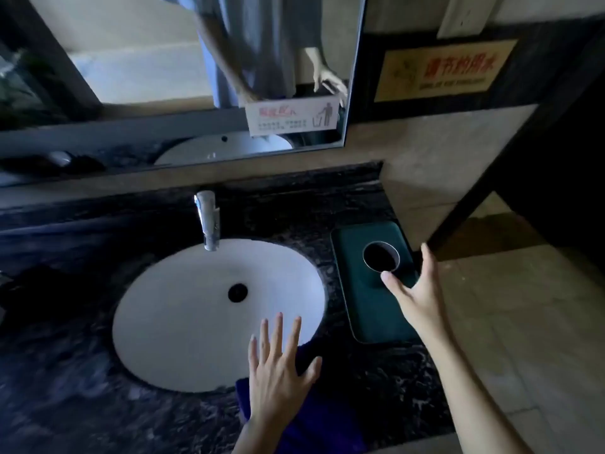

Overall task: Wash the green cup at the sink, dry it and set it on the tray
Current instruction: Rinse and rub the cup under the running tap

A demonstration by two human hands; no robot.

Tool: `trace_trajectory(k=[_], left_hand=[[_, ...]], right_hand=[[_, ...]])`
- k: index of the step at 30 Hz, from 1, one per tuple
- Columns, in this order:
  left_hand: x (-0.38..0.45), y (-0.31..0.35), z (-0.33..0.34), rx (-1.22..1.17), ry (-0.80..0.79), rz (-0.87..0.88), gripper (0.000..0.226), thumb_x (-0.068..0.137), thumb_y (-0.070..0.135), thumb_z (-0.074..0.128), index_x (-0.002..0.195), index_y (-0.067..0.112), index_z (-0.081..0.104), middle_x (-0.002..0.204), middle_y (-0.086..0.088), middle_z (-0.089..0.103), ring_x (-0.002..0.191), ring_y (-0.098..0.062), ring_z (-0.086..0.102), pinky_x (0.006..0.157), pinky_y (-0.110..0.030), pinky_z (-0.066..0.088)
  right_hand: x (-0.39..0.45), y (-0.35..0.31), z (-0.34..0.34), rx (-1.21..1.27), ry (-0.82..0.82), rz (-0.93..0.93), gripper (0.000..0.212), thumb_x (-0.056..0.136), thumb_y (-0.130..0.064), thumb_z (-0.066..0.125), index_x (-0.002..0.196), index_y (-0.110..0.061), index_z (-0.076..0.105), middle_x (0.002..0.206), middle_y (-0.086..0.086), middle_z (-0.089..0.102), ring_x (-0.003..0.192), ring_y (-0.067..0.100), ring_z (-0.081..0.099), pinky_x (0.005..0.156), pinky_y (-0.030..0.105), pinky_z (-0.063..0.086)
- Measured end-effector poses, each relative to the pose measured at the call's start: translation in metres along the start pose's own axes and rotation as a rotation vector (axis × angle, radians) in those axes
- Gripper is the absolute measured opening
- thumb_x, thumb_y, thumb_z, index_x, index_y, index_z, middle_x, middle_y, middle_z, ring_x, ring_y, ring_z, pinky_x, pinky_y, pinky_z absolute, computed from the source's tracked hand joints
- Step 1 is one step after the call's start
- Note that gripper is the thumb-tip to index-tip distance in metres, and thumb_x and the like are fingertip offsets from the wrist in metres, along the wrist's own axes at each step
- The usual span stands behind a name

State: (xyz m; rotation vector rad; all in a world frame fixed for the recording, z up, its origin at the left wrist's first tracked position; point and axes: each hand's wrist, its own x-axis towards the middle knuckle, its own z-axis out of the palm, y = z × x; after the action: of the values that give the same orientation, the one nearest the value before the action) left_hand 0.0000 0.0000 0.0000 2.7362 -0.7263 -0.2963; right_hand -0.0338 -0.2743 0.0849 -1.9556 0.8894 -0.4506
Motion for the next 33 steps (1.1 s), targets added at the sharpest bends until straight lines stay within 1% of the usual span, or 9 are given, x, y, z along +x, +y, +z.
trace_trajectory(k=[1,7,10,16,19,23,26,29,33], left_hand=[[-0.001,0.0,0.007,0.0,-0.064,-0.018,0.082,0.09,0.074,0.043,0.16,0.032,0.037,0.168,-0.008,0.034,0.155,-0.037,0.029,0.121,-0.06,0.031],[-0.009,-0.007,0.032,0.124,-0.07,-0.026,0.081,0.091,0.073,0.044,0.157,0.027,0.043,0.165,-0.01,0.04,0.152,-0.038,0.034,0.119,-0.057,0.023],[-0.008,-0.006,0.032,0.135,-0.066,-0.04,0.082,0.09,0.073,0.044,0.158,0.028,0.041,0.166,-0.008,0.038,0.154,-0.035,0.03,0.121,-0.056,0.02],[-0.009,-0.006,0.035,0.117,-0.082,-0.064,0.084,0.09,0.075,0.045,0.16,0.029,0.037,0.167,-0.007,0.036,0.156,-0.034,0.027,0.123,-0.058,0.022],[-0.01,-0.007,0.032,0.061,-0.069,-0.071,0.085,0.091,0.077,0.04,0.163,0.032,0.026,0.171,-0.003,0.025,0.159,-0.031,0.014,0.125,-0.054,0.011],[0.001,-0.011,0.014,-0.24,0.026,-0.14,0.088,0.091,0.076,0.037,0.16,0.042,-0.006,0.171,0.013,-0.005,0.157,-0.009,-0.02,0.13,-0.048,0.005],[0.018,-0.012,-0.019,-0.503,0.138,-0.146,0.094,0.087,0.069,0.051,0.16,0.04,0.0,0.17,0.02,-0.001,0.158,-0.002,-0.01,0.13,-0.044,0.008],[0.03,-0.019,-0.058,-0.703,0.155,-0.116,0.096,0.082,0.068,0.062,0.154,0.055,0.0,0.161,0.04,0.002,0.151,0.014,0.0,0.127,-0.038,0.011],[0.041,-0.048,-0.083,-0.799,0.194,-0.104,0.1,0.079,0.075,0.069,0.157,0.05,0.013,0.165,0.02,0.033,0.154,-0.009,0.029,0.124,-0.043,0.032]], right_hand=[[0.006,0.005,0.005,0.019,-0.03,0.012,0.098,0.089,-0.033,0.076,0.162,-0.013,0.014,0.17,0.007,0.017,0.155,0.02,0.018,0.124,0.036,0.022],[0.027,0.022,0.029,0.037,-0.179,0.038,0.103,0.086,-0.023,0.081,0.162,-0.013,0.012,0.168,0.004,0.021,0.152,0.012,0.023,0.123,0.031,0.021],[0.032,0.024,0.033,0.032,-0.155,0.047,0.094,0.086,-0.019,0.08,0.159,-0.012,0.022,0.163,0.007,0.033,0.149,0.021,0.034,0.12,0.033,0.029],[0.033,0.023,0.033,0.05,-0.097,0.027,0.081,0.084,-0.014,0.082,0.15,-0.008,0.036,0.149,0.01,0.049,0.135,0.024,0.048,0.102,0.022,0.035],[0.028,0.011,0.034,0.052,-0.108,0.015,0.081,0.083,-0.015,0.083,0.149,-0.009,0.038,0.148,0.008,0.049,0.132,0.019,0.048,0.098,0.019,0.033],[0.011,-0.018,0.047,0.082,-0.201,-0.033,0.081,0.081,-0.014,0.084,0.148,-0.014,0.039,0.139,-0.004,0.051,0.124,0.007,0.047,0.091,0.007,0.035],[-0.011,-0.047,0.066,0.114,-0.313,-0.043,0.083,0.079,-0.012,0.085,0.148,-0.016,0.04,0.136,-0.008,0.052,0.123,0.006,0.05,0.093,0.012,0.037],[-0.035,-0.076,0.091,0.146,-0.433,-0.041,0.079,0.079,-0.013,0.086,0.143,-0.025,0.042,0.13,-0.019,0.054,0.116,-0.009,0.053,0.096,0.011,0.037],[-0.061,-0.104,0.13,0.149,-0.543,-0.053,0.075,0.078,-0.017,0.087,0.14,-0.022,0.046,0.131,-0.015,0.058,0.116,-0.011,0.053,0.096,0.008,0.042]])
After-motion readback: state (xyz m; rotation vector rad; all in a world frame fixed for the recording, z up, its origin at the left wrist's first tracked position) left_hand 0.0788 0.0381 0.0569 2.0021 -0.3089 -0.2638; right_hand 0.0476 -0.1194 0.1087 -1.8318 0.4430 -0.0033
